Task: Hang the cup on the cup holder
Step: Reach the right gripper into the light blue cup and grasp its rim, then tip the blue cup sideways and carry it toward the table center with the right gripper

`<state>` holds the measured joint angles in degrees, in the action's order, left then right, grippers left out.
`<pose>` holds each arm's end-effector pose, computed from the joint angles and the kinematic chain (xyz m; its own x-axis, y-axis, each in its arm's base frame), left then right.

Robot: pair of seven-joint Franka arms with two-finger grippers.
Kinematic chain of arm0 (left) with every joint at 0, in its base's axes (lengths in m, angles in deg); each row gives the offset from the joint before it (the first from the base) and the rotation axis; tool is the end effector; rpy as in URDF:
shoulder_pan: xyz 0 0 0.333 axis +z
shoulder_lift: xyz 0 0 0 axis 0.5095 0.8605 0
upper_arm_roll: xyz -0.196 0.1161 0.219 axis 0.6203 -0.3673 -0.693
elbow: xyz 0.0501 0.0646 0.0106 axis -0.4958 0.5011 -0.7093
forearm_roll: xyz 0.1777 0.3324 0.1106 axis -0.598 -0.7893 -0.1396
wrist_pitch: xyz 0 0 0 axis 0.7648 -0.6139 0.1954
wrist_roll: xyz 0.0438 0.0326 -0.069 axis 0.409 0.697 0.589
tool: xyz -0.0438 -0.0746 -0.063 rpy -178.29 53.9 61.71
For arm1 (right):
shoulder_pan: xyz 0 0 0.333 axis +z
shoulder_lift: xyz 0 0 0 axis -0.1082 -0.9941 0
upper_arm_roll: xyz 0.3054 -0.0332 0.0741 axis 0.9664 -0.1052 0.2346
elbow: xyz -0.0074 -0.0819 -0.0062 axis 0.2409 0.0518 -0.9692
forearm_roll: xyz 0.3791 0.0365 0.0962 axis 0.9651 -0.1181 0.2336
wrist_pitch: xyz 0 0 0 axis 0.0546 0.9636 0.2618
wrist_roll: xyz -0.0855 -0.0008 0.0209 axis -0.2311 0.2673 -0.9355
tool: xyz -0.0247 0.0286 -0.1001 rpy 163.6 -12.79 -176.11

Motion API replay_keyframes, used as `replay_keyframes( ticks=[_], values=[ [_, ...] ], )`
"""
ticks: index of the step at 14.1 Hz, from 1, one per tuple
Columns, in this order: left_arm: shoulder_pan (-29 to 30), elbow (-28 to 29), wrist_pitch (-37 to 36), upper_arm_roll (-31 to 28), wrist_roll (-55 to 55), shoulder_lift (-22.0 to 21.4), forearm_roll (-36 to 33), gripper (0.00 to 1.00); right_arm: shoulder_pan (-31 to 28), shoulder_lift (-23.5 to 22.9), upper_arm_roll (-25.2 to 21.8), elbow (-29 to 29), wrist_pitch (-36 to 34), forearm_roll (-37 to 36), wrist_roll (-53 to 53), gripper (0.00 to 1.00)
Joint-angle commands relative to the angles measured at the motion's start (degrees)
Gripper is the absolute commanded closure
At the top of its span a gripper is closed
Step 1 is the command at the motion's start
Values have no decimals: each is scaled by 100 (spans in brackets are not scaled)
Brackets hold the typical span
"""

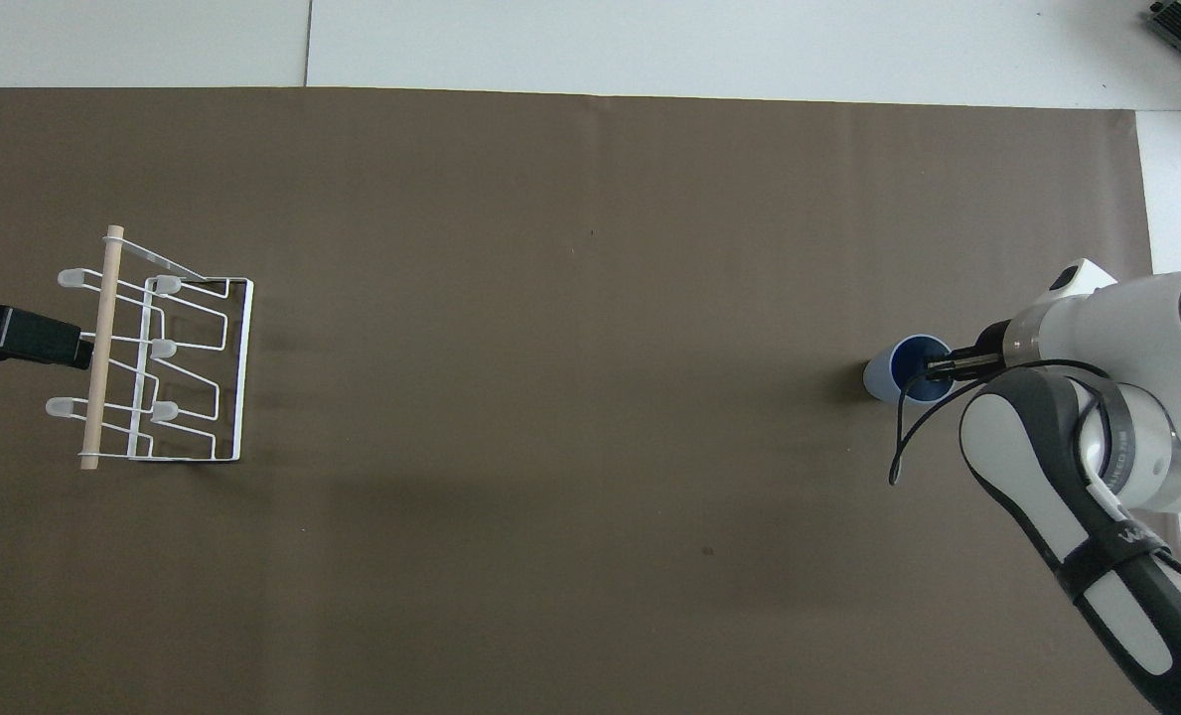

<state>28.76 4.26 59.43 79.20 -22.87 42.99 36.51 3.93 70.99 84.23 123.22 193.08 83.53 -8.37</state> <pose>0.5332 -0.0165 0.6240 0.9871 -0.1573 -0.0307 -0.1559 -0.9869 0.0422 0.5518 -0.0329 0.3558 0.9950 0.0899 0.0431 0.0920 -0.9945 -0.0510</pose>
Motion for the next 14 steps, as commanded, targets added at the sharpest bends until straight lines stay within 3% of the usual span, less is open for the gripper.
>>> replay_keyframes(
  ticks=[1,4,9,14],
  values=[
    [29,121,69,-2,-45,-82,-3,0,-18,-1,9,-171,-194,163,-162,100],
    [29,121,69,-2,-45,-82,6,0,-9,61,18,-408,-351,171,-162,100],
    [29,121,69,-2,-45,-82,6,0,-18,210,483,-1233,-1440,189,-56,100],
    [29,121,69,-2,-45,-82,6,0,-18,280,633,-1850,-2294,1785,137,100]
  ],
)
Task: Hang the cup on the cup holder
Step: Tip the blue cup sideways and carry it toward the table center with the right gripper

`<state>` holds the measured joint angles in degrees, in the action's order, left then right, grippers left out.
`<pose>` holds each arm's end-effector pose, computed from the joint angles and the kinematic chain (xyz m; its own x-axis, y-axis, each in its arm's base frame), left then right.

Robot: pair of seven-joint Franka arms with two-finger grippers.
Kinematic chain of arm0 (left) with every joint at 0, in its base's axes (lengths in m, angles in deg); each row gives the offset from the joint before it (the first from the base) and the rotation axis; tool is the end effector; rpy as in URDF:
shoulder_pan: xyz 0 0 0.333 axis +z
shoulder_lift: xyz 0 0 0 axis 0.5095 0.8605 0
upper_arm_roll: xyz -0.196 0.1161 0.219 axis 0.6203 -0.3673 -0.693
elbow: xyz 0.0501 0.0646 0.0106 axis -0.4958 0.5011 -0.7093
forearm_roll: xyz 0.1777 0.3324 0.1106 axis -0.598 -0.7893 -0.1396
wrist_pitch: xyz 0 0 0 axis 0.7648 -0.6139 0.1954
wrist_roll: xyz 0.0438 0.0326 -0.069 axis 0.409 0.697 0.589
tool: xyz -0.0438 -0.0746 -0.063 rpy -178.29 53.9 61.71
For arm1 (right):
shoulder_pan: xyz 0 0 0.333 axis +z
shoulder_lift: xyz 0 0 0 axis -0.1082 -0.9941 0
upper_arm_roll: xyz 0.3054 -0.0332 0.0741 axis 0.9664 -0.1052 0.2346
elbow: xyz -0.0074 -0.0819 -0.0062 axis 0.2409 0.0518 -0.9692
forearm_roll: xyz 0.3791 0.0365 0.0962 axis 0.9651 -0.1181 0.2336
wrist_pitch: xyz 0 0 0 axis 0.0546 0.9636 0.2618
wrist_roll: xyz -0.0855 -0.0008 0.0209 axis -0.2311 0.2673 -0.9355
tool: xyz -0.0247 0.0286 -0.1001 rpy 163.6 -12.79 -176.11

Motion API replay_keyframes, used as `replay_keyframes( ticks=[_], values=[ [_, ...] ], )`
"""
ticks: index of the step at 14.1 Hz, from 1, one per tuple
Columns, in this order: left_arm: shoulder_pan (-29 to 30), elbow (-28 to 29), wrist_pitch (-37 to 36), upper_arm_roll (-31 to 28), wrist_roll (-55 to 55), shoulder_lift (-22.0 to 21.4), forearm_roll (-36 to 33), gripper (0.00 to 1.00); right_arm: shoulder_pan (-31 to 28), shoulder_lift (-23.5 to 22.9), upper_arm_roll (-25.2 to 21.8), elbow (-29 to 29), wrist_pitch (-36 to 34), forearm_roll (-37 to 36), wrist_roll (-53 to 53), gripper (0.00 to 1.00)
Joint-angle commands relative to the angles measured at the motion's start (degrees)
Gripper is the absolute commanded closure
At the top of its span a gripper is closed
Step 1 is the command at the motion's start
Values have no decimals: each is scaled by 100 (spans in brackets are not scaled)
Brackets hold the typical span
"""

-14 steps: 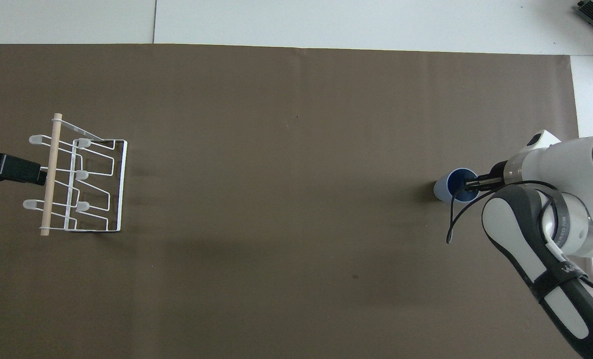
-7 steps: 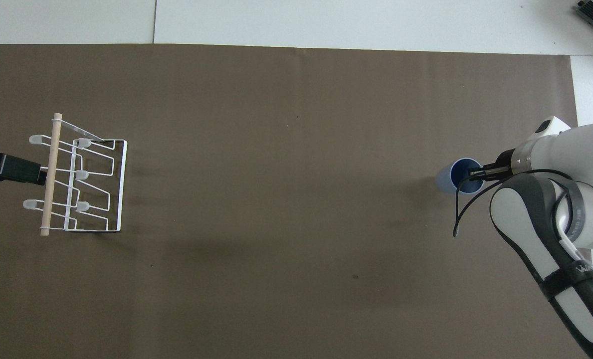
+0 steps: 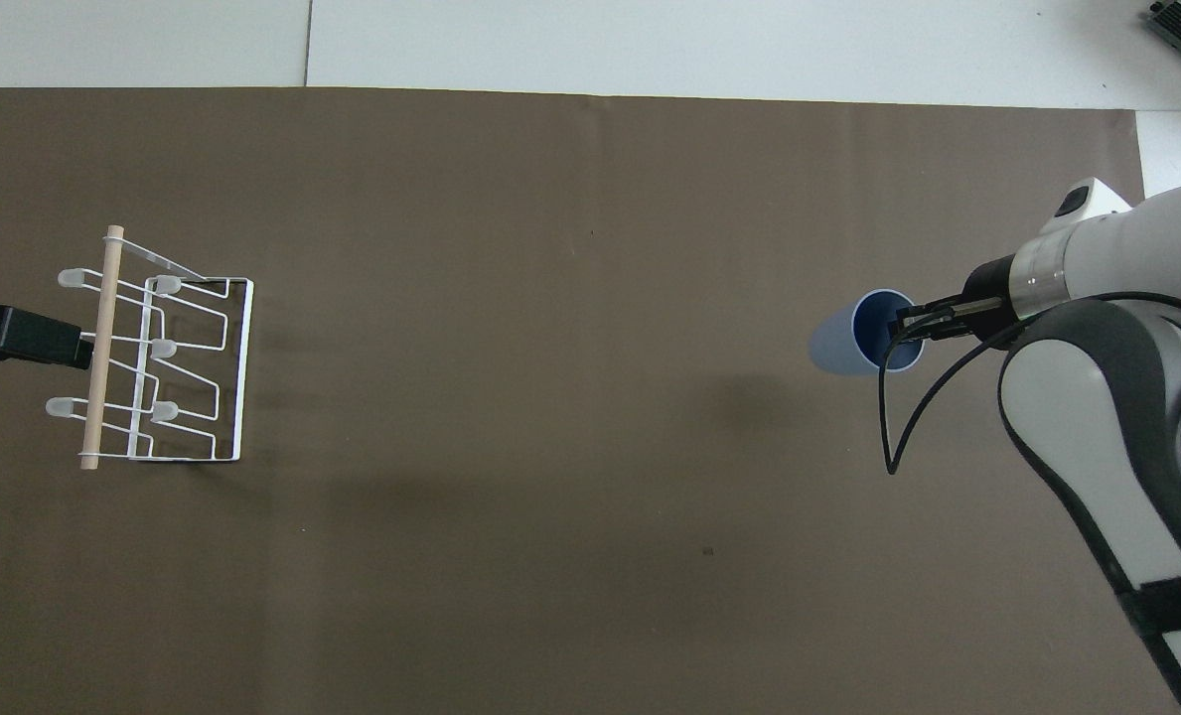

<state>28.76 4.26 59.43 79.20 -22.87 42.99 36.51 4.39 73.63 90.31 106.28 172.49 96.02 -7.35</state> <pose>0.5332 -0.0165 0.6240 0.9871 -0.1573 -0.0307 -0.1559 -0.9869 0.0422 0.5760 0.0490 0.4894 0.9905 0.1269 0.0528 0.1366 -0.9520 -0.2740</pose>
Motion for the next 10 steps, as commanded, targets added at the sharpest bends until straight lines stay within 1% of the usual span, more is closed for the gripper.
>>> replay_keyframes(
  ticks=[1,3,4,5,6,8,9,10],
  values=[
    [29,121,104,7,-19,-82,6,0,-65,25,43,-156,-253,914,35,100],
    [72,121,104,-10,-45,-82,6,0,-65,34,96,-156,-262,1644,-18,100],
    [177,121,52,-11,7,-82,6,0,-65,34,209,-156,-279,1995,-9,100],
    [152,121,104,-2,173,-82,6,0,-65,52,323,-156,-262,2356,0,100],
    [152,77,166,24,653,-47,84,0,-56,61,438,-156,-271,2620,17,100],
    [117,16,263,60,1437,6,661,0,-65,78,544,-139,-340,3165,17,100],
    [99,-19,254,86,1867,32,821,0,-65,87,588,-139,-480,3542,8,100],
    [99,-150,254,269,2637,137,988,0,-56,87,666,-121,-595,4068,8,100]
  ],
)
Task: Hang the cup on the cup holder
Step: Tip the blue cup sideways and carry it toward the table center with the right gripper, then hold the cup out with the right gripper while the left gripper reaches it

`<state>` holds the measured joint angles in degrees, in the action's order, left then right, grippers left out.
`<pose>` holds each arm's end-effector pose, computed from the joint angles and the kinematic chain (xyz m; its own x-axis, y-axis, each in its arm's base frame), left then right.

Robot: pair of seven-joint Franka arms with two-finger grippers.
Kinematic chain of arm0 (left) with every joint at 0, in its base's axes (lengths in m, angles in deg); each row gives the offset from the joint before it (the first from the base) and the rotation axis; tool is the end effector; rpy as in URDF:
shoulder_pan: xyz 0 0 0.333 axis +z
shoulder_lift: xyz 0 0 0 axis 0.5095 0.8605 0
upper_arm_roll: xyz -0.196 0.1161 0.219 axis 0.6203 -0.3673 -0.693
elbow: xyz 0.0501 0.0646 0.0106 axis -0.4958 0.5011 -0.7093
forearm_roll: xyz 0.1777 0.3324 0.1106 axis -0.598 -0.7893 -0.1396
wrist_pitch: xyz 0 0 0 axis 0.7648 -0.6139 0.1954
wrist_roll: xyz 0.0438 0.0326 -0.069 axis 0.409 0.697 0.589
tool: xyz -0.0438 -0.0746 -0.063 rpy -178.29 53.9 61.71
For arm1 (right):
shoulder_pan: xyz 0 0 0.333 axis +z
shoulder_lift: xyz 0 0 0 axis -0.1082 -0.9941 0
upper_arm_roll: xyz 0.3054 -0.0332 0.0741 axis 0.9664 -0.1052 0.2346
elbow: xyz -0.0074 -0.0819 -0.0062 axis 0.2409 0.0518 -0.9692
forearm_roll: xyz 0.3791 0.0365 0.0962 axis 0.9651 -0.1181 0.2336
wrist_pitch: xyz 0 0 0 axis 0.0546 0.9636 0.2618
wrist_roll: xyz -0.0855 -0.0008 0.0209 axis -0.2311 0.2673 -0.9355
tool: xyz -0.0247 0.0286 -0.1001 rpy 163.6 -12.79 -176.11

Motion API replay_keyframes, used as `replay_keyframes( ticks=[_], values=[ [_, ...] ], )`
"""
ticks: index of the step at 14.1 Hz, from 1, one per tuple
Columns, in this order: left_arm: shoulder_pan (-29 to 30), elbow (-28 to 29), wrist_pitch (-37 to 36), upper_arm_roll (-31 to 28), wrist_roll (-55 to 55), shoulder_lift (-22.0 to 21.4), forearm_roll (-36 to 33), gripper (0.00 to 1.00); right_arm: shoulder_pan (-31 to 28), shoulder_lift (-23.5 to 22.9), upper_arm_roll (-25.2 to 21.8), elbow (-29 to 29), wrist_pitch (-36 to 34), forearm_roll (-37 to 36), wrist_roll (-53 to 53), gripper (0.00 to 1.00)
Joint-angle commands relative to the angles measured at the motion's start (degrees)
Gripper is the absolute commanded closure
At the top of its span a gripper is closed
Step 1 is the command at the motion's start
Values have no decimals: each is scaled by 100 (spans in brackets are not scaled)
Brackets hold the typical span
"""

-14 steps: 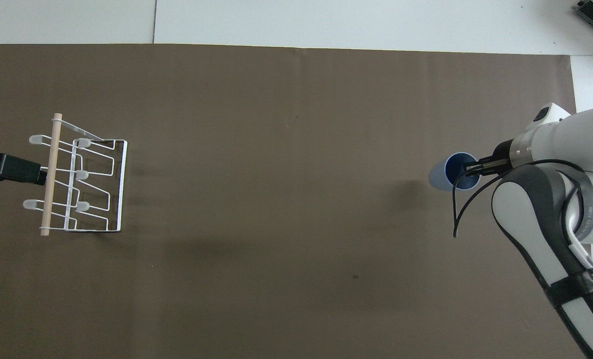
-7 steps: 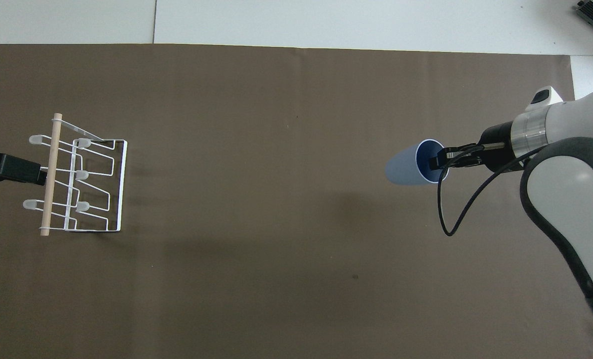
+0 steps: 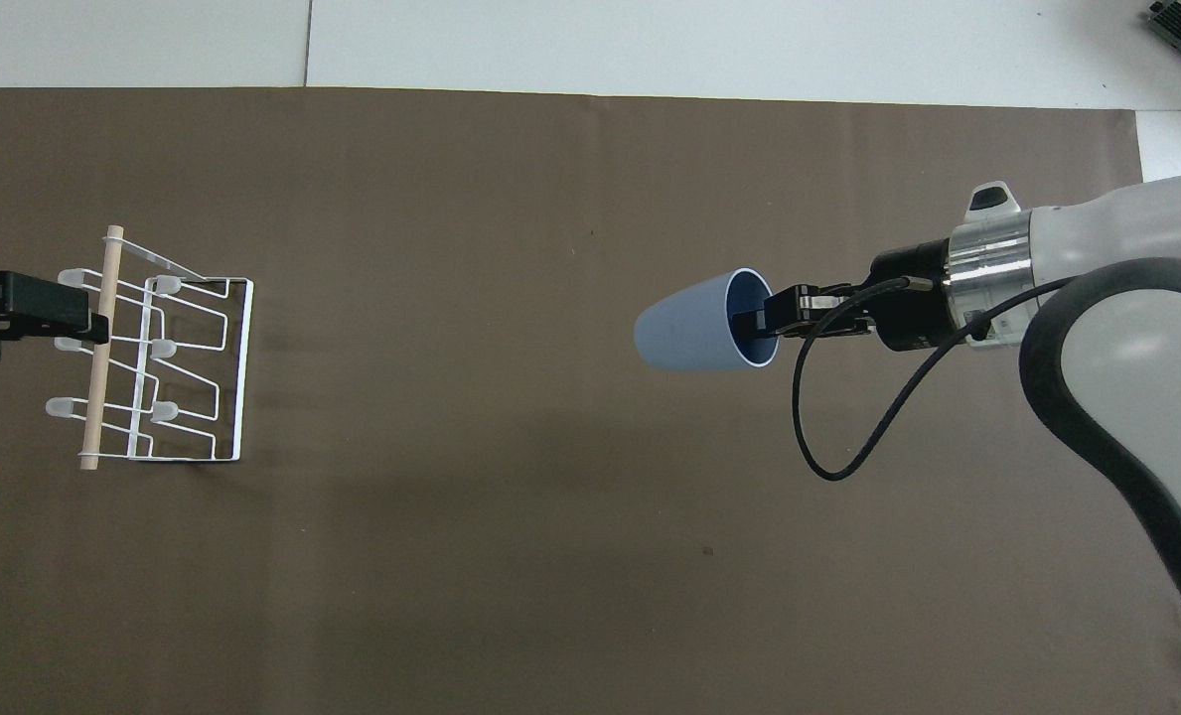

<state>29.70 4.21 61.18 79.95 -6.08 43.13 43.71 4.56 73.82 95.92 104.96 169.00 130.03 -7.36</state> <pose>0.5370 -0.0283 0.6271 0.9901 0.1367 -0.0328 0.1402 -0.9773 0.1588 0.5666 0.1450 0.5217 0.9990 0.0425 0.0163 0.0402 -0.6563 -0.7534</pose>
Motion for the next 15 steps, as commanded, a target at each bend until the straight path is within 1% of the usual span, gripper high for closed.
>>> replay_keyframes(
  ticks=[1,3,5,7,8,10,11,12,13,14,15],
  values=[
    [13,-294,71,397,1531,203,400,0,-72,68,192,54,-299,1133,9,100],
    [13,-576,79,626,2673,370,786,0,-63,59,263,151,-352,1864,-26,100],
    [13,-857,88,907,3816,519,1095,0,-63,77,395,300,-344,2218,-35,100],
    [22,-1095,167,1250,5238,634,1227,0,-55,59,457,458,-326,2516,-122,100],
    [14,-1139,376,1416,5994,678,1306,0,50,42,457,520,-335,2622,-175,100],
    [5,-1131,868,1654,7348,713,1438,0,138,7,457,669,-300,3113,-193,100],
    [-48,-1122,1053,1856,8016,713,1439,0,208,-20,457,705,-282,3229,-202,100],
    [-196,-1113,1203,1927,8579,705,1447,0,235,-29,457,740,-239,3273,-202,100],
    [-415,-1096,1309,1937,9116,705,1447,0,323,-20,457,801,-195,3378,-202,100],
    [-504,-1087,1292,1928,9495,696,1456,0,367,-3,457,863,-125,3440,-202,100],
    [-557,-1052,1223,1937,9673,670,1465,0,376,15,457,890,-124,3467,-202,100]
  ],
)
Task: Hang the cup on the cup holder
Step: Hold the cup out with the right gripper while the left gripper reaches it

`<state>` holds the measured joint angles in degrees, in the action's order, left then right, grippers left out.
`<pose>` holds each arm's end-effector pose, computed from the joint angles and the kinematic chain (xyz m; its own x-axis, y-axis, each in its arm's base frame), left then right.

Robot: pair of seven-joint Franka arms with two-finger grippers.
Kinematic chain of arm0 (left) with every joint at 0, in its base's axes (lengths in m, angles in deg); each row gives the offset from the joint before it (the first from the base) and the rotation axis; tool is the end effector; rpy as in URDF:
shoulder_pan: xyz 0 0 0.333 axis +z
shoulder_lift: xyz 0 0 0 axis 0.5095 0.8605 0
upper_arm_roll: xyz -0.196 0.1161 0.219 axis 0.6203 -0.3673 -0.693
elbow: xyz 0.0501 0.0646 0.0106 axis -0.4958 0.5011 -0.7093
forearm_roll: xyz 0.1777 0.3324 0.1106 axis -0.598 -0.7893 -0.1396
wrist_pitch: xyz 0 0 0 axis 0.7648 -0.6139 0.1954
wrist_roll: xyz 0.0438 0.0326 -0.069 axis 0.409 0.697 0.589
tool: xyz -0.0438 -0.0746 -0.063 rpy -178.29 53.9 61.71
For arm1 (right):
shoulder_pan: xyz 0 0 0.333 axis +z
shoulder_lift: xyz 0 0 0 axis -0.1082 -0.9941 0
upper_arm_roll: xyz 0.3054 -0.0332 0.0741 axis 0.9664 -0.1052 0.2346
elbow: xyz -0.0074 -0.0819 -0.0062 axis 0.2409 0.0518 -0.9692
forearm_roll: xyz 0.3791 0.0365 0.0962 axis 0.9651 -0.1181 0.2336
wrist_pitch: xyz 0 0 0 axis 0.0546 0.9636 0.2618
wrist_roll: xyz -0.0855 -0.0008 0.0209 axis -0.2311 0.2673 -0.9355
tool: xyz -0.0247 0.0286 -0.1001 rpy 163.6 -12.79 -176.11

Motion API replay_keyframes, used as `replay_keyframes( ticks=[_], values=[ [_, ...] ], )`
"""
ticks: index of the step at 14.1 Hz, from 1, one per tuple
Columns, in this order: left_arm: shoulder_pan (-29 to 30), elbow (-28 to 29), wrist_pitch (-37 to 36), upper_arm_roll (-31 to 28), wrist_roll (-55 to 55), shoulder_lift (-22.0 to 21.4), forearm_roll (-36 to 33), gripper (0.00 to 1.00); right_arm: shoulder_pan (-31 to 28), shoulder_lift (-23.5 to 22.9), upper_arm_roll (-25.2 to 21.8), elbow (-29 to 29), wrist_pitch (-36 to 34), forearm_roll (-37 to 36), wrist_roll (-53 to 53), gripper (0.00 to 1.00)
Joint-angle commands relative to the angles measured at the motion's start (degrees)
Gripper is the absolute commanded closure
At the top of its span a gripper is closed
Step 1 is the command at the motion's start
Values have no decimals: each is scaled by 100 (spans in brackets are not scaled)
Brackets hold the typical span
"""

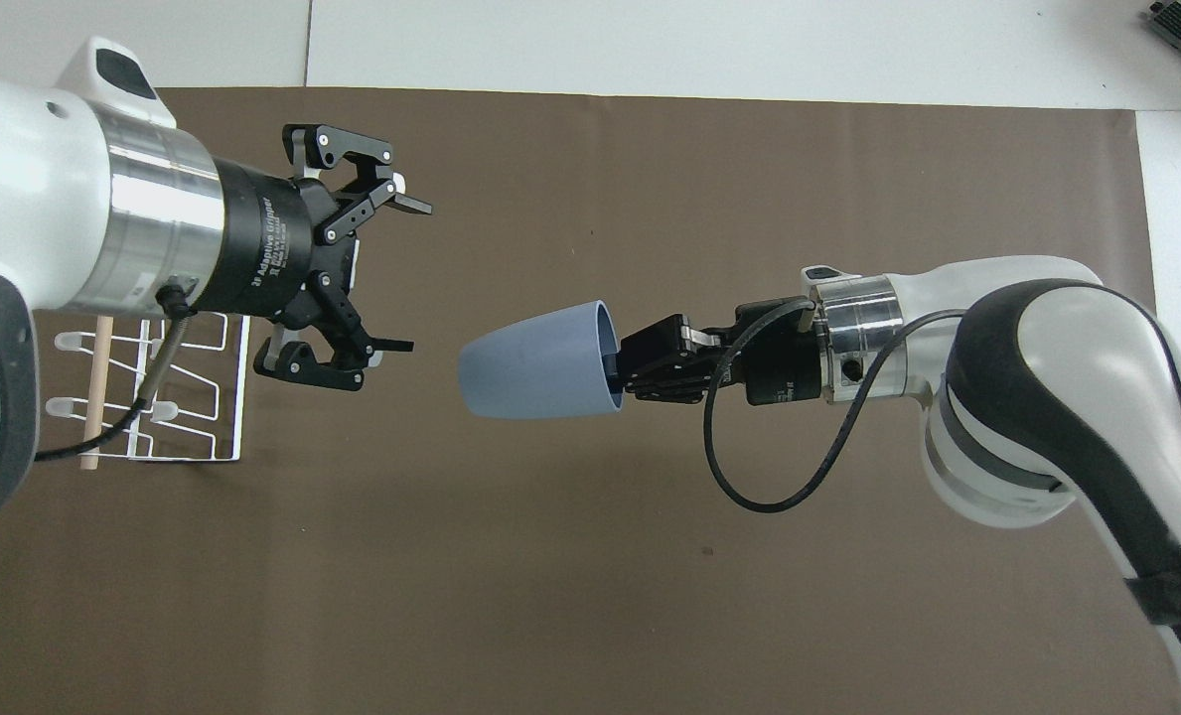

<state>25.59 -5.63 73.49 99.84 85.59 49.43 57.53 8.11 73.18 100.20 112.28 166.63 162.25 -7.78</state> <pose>0.5236 -0.2754 0.6776 0.2301 0.8625 -0.4506 0.9707 -0.1705 0.1694 0.5315 0.2390 0.4917 0.9734 0.0551 -0.2224 -0.2056 -0.2186 -0.9539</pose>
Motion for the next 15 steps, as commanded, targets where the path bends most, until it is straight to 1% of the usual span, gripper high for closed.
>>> replay_keyframes(
  ticks=[1,5,9,11,13,15],
  values=[
    [-242,19,-105,-52,743,-5,83,0,21,88,29,167,122,245,-169,100],
    [-348,432,-307,-35,1307,-250,127,0,21,132,29,298,122,350,-335,100],
    [-454,828,-88,-43,1791,-427,136,0,21,132,29,299,131,350,-415,100],
    [-462,1056,60,-35,1818,-541,127,0,21,132,29,290,113,359,-432,100],
    [-603,1276,132,-43,1801,-664,127,0,21,132,29,290,61,359,-484,100],
    [-612,1259,132,-43,1827,-664,127,0,21,132,29,290,25,368,-511,100]
  ],
)
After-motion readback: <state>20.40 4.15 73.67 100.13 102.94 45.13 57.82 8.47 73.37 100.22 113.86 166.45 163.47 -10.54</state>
